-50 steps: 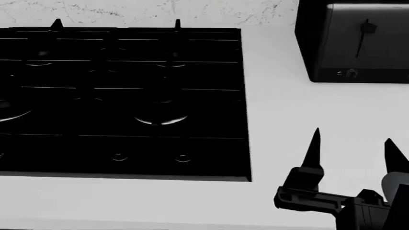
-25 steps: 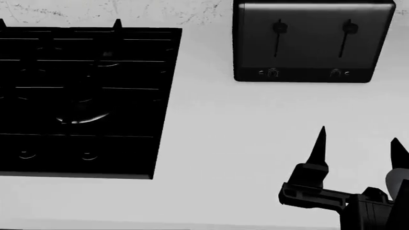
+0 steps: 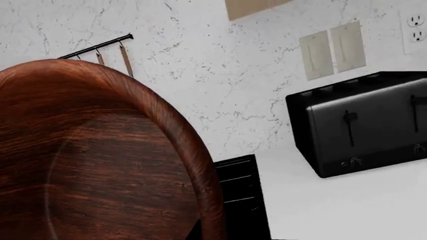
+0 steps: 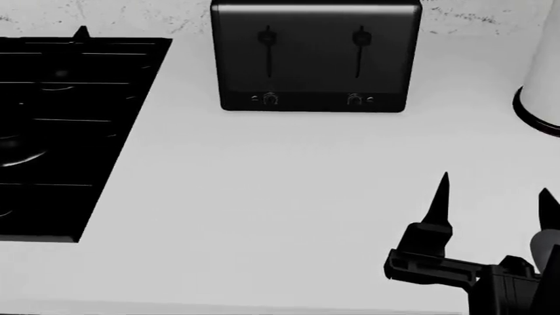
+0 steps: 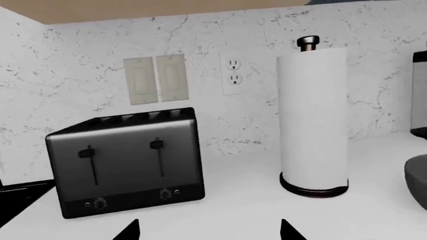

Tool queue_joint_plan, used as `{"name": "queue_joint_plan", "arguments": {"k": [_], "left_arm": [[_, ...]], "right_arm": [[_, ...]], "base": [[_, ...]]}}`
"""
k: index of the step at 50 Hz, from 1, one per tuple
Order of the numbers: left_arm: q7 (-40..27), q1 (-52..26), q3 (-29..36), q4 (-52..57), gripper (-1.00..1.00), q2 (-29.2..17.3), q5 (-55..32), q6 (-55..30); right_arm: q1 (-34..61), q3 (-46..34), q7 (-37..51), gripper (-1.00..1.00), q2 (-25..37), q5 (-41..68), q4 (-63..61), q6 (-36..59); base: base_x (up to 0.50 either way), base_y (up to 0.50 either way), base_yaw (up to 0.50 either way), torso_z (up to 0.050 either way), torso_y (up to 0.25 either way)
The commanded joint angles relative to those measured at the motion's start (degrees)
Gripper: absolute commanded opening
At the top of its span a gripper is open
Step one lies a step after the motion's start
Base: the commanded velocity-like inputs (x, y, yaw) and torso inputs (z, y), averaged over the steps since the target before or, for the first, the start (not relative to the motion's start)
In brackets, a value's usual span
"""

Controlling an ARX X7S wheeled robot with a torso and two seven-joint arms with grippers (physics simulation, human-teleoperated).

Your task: Stack the bowls from largest to smallest.

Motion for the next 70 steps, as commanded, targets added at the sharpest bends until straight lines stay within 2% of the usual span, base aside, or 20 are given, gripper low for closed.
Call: {"name": "queue_joint_plan", "arguments": {"k": [1,6,8,22,31,36,50,54,60,65,70], "left_arm": [[0.0,-1.4,-0.7,-0.5,-1.0,0.7,-0.1,0.5],[-0.2,-1.1,-0.8,-0.1,-1.0,-0.4,0.0,1.2],[-0.3,-1.1,-0.8,-0.2,-1.0,-0.3,0.2,1.3],[-0.2,-1.0,-0.9,0.1,-1.0,-0.5,0.4,1.5],[-0.8,1.9,0.2,2.6,-1.0,-5.9,1.9,6.9],[-0.2,-1.0,-0.8,0.2,-1.0,-0.8,0.3,2.0],[0.0,-1.1,-0.6,-0.1,-1.0,-0.1,0.5,1.6],[0.0,0.0,-0.3,0.6,-1.0,-1.7,1.1,3.3],[0.3,-0.4,-0.4,-0.6,-1.0,-0.2,0.9,2.6],[-0.2,1.1,-0.1,0.5,-1.0,-2.7,1.1,5.3],[0.1,0.8,-0.1,0.1,-1.0,-1.8,1.2,4.4]], "right_arm": [[0.2,0.6,0.3,1.0,0.0,2.2,0.1,1.1],[0.3,0.8,0.3,1.0,0.1,2.4,0.0,1.1],[0.7,1.9,0.5,1.0,-0.1,6.1,0.3,3.0],[0.4,2.0,0.5,1.0,0.4,5.9,-0.2,2.4],[0.5,2.5,0.8,1.0,0.5,6.6,-0.8,2.3],[0.6,2.9,1.0,1.0,0.4,7.3,-0.9,2.3],[0.8,3.0,1.6,1.0,0.6,7.8,-0.7,2.5],[1.0,2.7,1.6,1.0,0.7,7.8,-0.4,2.7],[1.1,2.9,1.7,1.0,0.6,8.1,-0.2,2.5],[1.3,2.9,1.9,1.0,0.9,8.1,-0.2,2.5],[1.0,2.7,1.9,1.0,1.1,7.6,-0.4,2.3]], "base": [[0.0,-0.46,0.0,0.0,0.0],[0.0,-0.46,0.0,0.0,0.0],[0.0,-0.46,0.0,0.0,0.0],[0.0,-0.49,0.0,0.0,0.001],[0.0,-0.5,0.0,0.0,0.0],[-0.02,-0.5,0.0,0.0,0.0],[-0.33,-0.45,0.0,0.0,0.0],[-0.34,-0.45,0.0,0.0,0.0],[-0.3,-0.5,0.0,0.0,0.0],[-0.26,-0.5,0.0,0.0,0.0],[-0.22,-0.5,0.0,0.0,0.0]]}}
